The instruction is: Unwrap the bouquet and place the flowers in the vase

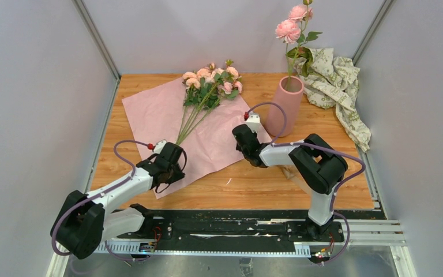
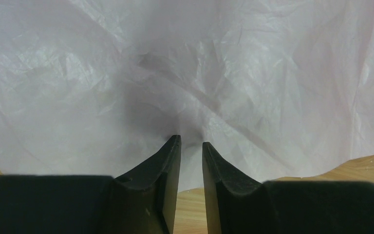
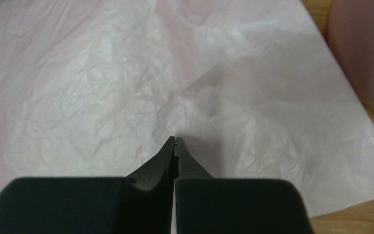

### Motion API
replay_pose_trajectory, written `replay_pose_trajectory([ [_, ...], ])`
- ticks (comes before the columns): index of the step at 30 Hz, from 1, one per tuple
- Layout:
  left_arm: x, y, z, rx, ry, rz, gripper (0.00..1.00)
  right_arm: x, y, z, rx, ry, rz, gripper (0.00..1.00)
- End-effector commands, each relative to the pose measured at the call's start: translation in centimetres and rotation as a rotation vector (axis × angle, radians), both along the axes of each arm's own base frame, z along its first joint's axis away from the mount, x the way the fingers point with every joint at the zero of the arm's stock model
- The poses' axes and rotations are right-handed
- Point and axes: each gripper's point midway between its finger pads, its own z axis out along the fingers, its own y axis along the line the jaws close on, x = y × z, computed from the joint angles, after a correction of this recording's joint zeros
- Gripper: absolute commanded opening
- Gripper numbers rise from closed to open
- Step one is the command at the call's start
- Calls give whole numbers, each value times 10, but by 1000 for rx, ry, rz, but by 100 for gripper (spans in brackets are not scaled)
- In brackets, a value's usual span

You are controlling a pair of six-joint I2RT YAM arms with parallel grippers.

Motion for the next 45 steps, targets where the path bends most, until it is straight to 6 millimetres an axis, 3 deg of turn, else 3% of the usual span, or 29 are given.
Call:
replay_pose_trajectory([
  [1,-11,-7,-12,-26,50,-43,30,5,-34,-32,-65,109,-33,0],
  [4,-7,-15,-13,-46,62,-60,29,12,-40,-16,-68,83,-42,0],
  [5,-5,-17,-12,-47,59,-63,29,12,-41,-8,-64,68,-40,6],
  [8,0,-20,-6,-44,44,-69,29,4,-46,18,-41,23,-50,41],
  [10,5,-21,0,-40,34,-75,29,-7,-57,31,-16,-2,-75,58],
  [13,12,-25,7,-42,17,-91,29,-28,-77,39,25,-25,-123,71],
  [16,19,-32,12,-46,9,-111,29,-43,-88,43,52,-33,-140,75],
  [20,28,-45,6,-75,23,-137,29,-54,-101,34,39,-22,-171,75],
  [25,26,-58,-11,-106,84,-169,29,-51,-107,22,1,0,-183,75],
  [33,25,-47,0,-71,40,-150,29,-34,-108,-4,65,53,-173,73],
  [39,26,-50,-3,-74,52,-157,29,-27,-100,-19,74,86,-151,65],
  [40,25,-50,-5,-75,59,-160,29,-26,-99,-21,75,89,-147,61],
  [44,23,-51,-12,-72,80,-163,29,-23,-98,-29,71,108,-144,25],
  [45,22,-51,-14,-73,82,-164,29,-22,-97,-30,74,108,-144,20],
])
